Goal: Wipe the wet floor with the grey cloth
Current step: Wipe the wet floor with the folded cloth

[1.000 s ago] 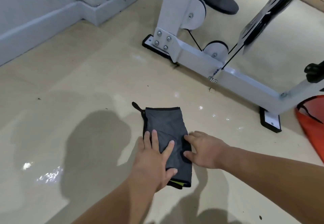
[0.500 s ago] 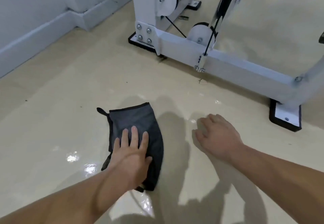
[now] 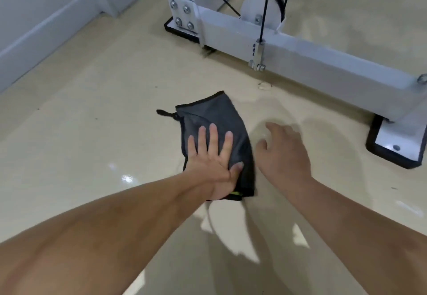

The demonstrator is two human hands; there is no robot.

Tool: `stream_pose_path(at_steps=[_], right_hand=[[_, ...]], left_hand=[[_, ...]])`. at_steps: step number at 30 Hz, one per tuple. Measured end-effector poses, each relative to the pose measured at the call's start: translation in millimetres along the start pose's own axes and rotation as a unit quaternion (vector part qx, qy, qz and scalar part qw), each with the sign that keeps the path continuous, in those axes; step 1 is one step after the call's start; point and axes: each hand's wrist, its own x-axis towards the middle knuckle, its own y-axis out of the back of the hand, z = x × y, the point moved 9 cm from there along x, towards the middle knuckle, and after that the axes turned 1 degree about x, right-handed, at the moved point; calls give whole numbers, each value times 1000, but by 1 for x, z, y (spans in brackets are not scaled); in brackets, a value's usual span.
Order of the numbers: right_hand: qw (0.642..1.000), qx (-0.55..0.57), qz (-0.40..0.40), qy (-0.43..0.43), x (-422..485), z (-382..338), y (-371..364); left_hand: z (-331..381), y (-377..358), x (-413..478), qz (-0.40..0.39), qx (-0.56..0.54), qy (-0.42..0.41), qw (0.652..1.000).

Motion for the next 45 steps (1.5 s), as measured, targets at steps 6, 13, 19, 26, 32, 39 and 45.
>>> stream_pose_path(at_steps=[6,13,19,26,32,39,45], right_hand=[[989,49,47,134,-33,-67,-37],[963,27,-48,264,-91,-135,-92],[936,-96,-216,261,-101,-146,-104],[955,-90,-176,220,-92,-146,-111],[950,-110,-146,252,-131,-157,-85],[924,-167,-227,258,-180,-159,-113],[923,-181,-237,243,-215,-169,-124]], left_hand=[[3,-52,-90,-91,-63,-29,993],[-36,-98,-198,-289,-152,57,943],[-39,-91,-197,-271,-138,55,951],[-73,-96,-150,-133,-112,72,982],[-130,-108,-161,-100,-111,115,982],[-198,-160,-236,-87,-100,159,978],[-167,-183,-284,-10,-108,166,980]])
